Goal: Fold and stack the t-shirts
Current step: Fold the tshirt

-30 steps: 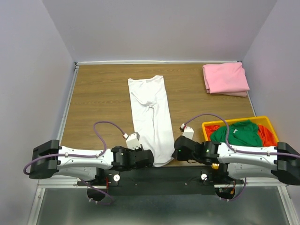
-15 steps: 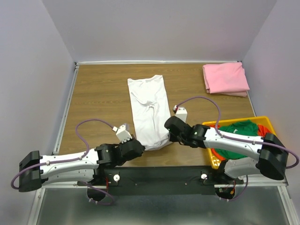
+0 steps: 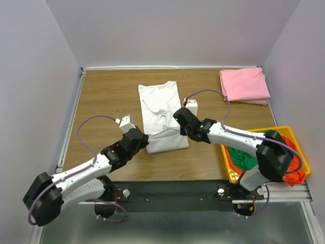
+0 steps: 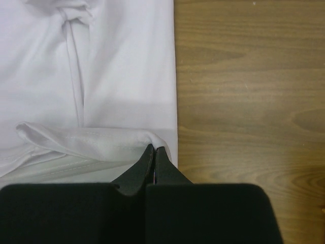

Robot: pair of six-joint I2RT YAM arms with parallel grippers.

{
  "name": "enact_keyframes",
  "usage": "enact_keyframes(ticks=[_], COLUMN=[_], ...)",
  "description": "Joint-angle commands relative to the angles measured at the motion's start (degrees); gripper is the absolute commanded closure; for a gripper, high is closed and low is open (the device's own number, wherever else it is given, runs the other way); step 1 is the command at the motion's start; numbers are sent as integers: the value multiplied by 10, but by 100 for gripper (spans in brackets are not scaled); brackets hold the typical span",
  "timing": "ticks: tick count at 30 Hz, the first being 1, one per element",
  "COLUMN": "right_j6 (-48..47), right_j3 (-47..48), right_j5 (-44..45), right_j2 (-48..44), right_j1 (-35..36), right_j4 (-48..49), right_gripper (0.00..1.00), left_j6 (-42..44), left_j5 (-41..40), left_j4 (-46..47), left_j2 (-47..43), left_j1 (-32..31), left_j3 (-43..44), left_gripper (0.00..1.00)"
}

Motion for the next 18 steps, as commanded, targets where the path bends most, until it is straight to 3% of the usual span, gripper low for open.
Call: enact_keyframes(ticks=[1,5,18], right_j6=[-49,-73,-105], right_j3=[48,90,174], right_j5=[29,18,2], right_j2=[50,101,199], right_j1=[-30,-56,-100], right_j4=[33,41,44], right_gripper=[100,99,100], left_j6=[111,156,243], left_j5=[38,76,167], left_j4=[81,128,198], left_j2=[42,81,229], left_j1=[45,110,200], left_j3=[16,21,85], left_gripper=[100,100,100])
